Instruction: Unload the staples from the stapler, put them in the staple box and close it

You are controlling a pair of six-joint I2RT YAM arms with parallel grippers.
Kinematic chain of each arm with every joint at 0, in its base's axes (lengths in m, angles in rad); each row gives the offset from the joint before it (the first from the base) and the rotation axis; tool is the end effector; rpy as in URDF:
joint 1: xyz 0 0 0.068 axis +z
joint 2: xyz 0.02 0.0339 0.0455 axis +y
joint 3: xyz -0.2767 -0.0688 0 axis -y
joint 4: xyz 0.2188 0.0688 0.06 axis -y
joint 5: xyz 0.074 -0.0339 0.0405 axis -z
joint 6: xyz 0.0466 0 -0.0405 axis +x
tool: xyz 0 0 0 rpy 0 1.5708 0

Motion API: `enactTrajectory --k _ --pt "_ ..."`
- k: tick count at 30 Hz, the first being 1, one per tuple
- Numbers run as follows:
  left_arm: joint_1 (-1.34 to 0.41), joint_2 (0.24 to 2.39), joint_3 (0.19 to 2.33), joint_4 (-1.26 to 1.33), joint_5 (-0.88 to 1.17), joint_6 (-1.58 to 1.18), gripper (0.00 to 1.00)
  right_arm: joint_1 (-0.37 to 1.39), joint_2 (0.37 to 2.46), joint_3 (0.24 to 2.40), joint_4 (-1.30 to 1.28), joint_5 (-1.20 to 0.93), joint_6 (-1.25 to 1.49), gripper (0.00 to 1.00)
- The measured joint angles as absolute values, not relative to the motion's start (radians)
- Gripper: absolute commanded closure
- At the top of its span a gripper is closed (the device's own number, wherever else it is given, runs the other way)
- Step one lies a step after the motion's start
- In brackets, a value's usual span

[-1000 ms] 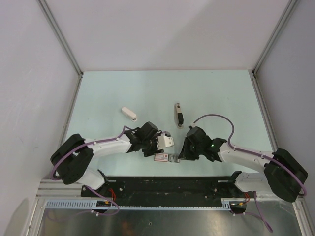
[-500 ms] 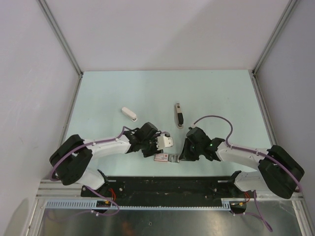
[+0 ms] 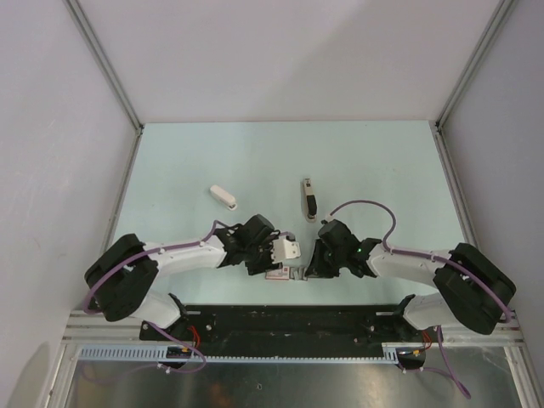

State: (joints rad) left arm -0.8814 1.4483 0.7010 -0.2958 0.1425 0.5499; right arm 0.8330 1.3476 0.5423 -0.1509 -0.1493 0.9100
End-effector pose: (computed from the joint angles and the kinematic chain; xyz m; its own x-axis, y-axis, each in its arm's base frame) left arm 0.1526 -0.1955 0.1796 -0.0456 0.8686 -0.4934 0.9772 0.1414 0.1585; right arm 0.1448 0.1696 0.1690 -0.9605 0.1040 -0.2580 -0.0506 0.8466 0.5298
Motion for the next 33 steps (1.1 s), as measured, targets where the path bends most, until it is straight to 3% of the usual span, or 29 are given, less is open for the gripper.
enactTrajectory --k 33 --pt "-0.9 1.466 0.722 -0.319 0.115 0.549 0.46 0.876 1.492 0.592 -0.007 -0.225 0.921 0.88"
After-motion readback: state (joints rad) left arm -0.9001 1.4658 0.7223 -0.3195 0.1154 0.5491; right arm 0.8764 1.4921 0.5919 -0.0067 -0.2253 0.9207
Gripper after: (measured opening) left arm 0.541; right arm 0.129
